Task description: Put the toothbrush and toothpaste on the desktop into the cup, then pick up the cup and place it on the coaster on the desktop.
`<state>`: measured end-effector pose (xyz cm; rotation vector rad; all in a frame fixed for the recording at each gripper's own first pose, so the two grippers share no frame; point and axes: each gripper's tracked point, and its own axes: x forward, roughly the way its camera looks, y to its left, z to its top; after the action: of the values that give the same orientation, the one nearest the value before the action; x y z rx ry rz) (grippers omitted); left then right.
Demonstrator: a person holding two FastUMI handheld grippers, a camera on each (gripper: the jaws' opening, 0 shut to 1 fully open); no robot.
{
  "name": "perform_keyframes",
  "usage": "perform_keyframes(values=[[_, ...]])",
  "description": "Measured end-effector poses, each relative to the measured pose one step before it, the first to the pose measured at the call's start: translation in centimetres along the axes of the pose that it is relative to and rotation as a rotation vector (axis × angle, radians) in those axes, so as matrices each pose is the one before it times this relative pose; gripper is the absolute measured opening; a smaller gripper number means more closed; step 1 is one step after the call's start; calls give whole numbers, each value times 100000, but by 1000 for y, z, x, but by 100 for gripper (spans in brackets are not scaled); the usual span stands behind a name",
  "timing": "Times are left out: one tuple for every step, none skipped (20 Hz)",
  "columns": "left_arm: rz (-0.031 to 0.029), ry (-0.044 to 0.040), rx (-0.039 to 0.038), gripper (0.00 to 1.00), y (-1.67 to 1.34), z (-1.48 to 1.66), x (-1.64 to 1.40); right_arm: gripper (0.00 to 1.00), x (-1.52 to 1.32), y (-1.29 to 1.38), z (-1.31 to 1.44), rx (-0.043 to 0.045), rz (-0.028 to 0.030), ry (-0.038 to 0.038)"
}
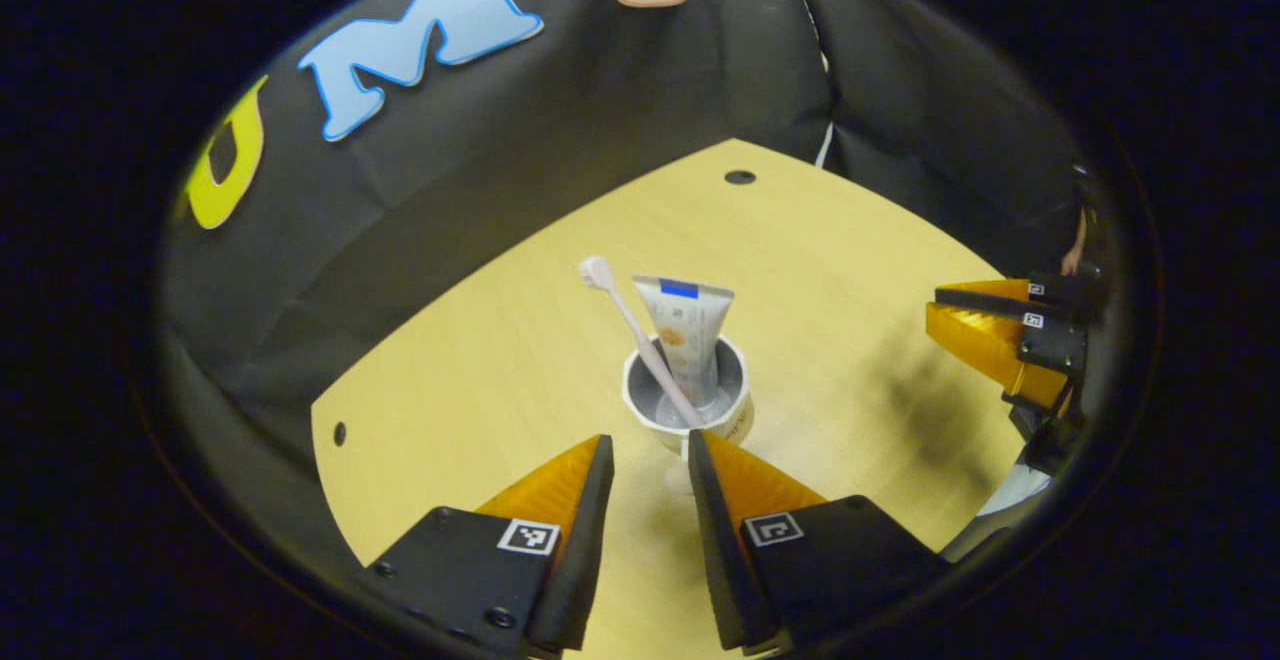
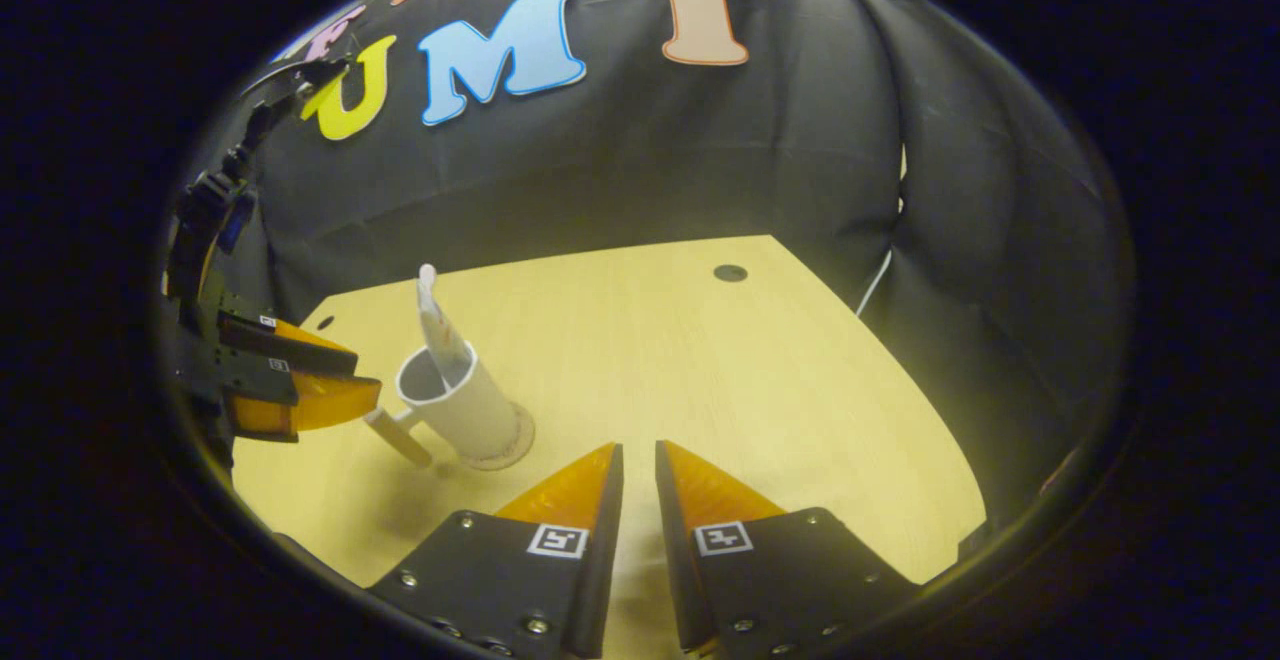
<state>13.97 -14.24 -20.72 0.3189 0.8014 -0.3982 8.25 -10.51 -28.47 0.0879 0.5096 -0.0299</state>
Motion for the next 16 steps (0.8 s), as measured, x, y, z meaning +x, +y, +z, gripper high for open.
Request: perform_keyframes(values=[[2114,-3928,-1653,45,391,329,-1176,25,-236,442,788,-671,925,-1372],[2032,-3772,-2365,61,407,319,-1086,25,-307,448,757,-578,1009,-1620],[1823,-4076,-2870,53,359,368,-853,24,-393,473,982,-719,1034,-1886],[1893,-3732,-2747,53,442,398,-1004,24,-429,473,876,-955,1073,-1903],[2776,-3499,-1949,53,599,561,-988,25,91,351,698,-887,1101,-1892],[3988,-3988,-1320,61,907,744,-954,25,-857,353,1256,-355,1266,-2220],[3789,-4539,-1466,61,853,909,-934,25,-420,510,1229,60,1115,-2621],[2869,-3976,-1827,53,586,917,-973,25,-341,434,1253,-48,1154,-2656],[2869,-3273,-1921,53,651,859,-1028,25,-474,493,1145,-139,1366,-2547],[2590,-3430,-1929,53,633,849,-1020,25,-384,494,1241,-88,1408,-2632],[3342,-3824,-1651,61,810,1039,-1007,25,-403,437,1187,366,1422,-2507],[3149,-3903,-1370,61,822,994,-831,26,-448,334,904,625,1302,-1616],[2972,-4022,-1396,53,642,556,-977,24,-291,336,859,788,969,-1576],[2394,-3781,-1651,53,259,425,-486,25,-278,225,942,473,743,-1859],[1183,-2847,-1619,53,87,354,-478,24,-204,206,892,-507,830,-1510],[1807,-2479,-1105,57,172,183,-267,25,654,-202,376,-1251,661,-1050]])
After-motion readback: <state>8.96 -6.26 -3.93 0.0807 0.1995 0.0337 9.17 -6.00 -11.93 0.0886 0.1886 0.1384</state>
